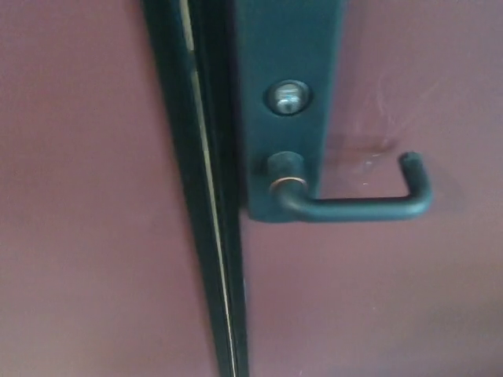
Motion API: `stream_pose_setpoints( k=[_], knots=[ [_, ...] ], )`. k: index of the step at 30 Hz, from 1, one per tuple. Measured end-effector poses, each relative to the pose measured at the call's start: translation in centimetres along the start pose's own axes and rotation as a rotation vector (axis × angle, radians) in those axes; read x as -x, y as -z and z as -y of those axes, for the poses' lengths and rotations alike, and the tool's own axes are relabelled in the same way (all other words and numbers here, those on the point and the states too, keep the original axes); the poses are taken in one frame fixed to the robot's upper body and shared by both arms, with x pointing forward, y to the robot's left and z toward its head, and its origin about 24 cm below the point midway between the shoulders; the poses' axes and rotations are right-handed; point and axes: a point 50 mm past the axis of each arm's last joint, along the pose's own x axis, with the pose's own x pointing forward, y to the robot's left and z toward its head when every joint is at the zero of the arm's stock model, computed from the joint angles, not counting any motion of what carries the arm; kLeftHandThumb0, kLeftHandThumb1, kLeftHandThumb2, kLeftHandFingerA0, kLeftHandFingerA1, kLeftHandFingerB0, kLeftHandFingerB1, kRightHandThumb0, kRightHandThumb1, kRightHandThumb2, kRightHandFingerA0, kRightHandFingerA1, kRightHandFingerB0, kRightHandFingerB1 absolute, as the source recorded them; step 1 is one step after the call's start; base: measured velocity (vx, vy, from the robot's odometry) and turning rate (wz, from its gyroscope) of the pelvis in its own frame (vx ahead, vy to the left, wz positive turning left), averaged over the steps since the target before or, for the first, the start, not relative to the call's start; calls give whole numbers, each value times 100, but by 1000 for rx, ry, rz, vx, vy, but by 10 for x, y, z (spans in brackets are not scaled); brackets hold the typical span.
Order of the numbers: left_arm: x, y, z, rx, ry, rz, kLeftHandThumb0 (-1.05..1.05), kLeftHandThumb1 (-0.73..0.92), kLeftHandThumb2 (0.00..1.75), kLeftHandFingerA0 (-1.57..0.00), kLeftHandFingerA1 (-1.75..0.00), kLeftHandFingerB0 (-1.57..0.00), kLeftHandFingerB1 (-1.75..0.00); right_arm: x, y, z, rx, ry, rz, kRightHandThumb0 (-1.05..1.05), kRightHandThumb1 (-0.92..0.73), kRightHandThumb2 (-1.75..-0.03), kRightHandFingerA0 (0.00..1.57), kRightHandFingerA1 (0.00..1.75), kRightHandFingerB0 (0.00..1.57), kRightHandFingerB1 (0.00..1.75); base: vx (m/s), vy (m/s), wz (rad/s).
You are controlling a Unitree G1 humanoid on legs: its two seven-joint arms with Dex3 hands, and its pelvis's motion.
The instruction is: The robot walks towards the door handle and put its right hand on it and twist the handle
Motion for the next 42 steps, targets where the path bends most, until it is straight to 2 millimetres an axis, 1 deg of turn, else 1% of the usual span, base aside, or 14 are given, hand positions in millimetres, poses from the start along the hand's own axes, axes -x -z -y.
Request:
stream_pose_setpoints(
  k=[2,8,15,16,23,29,30,31,33,35,36,37,39,42],
  knots=[
    [1,0,-2,-8,-4,6,-11,71,60,-51,-44,-41,-39,1,3,-3,-1,-9,-6,-38,-57,-76,68,56,49,49,2,136,25],
    [5,15,0,-24,8,-33,-12,71,60,-51,-44,-39,-38,4,16,-6,-3,-16,-37,-38,-57,-76,67,56,50,49,-2,43,2],
    [9,25,2,-64,26,-60,-12,71,60,-51,-44,-37,-37,8,31,-11,-1,-26,-73,-37,-57,-77,71,58,51,50,0,0,0],
    [9,25,3,-68,28,-62,-12,71,60,-51,-44,-37,-37,8,32,-11,-1,-26,-75,-29,-66,-60,78,49,55,40,0,0,0],
    [9,27,4,-86,36,-66,-11,73,61,-50,-44,-35,-36,9,35,-13,-5,-28,-80,-28,-66,-60,80,50,56,40,0,0,0],
    [8,25,5,-97,41,-66,-11,74,61,-49,-43,-34,-36,9,33,-16,-2,-33,-69,-28,-66,-60,80,50,55,40,0,0,0],
    [8,25,5,-99,42,-66,-11,74,61,-48,-43,-34,-36,9,32,-16,0,-33,-67,-36,-57,-76,71,58,50,49,0,0,0],
    [8,25,5,-100,42,-65,-11,74,61,-48,-43,-34,-36,9,32,-16,1,-33,-66,-36,-57,-76,71,58,50,49,0,0,0],
    [8,24,5,-101,42,-59,-11,74,61,-47,-43,-34,-36,8,29,-12,-63,-12,-46,-33,-58,-74,67,56,50,49,0,0,0],
    [8,22,4,-100,41,-54,-11,74,61,-47,-43,-34,-36,7,25,-8,-105,3,-23,-33,-58,-74,67,56,50,49,0,0,0],
    [7,21,4,-98,39,-49,-11,74,61,-47,-43,-34,-36,6,19,-5,-144,17,9,-33,-58,-74,67,56,50,49,0,0,0],
    [7,20,4,-97,39,-46,-14,73,63,-44,-43,-33,-37,6,16,-4,-157,22,22,-23,-65,-59,61,45,51,40,0,0,0],
    [7,19,4,-95,37,-39,-14,73,63,-44,-44,-33,-37,6,10,1,-204,42,73,-24,-64,-59,60,45,51,40,0,0,0],
    [7,18,3,-86,32,-27,-11,74,61,-46,-43,-33,-36,9,-2,14,-273,95,190,-25,-63,-58,58,44,51,40,0,0,0]
  ],
)
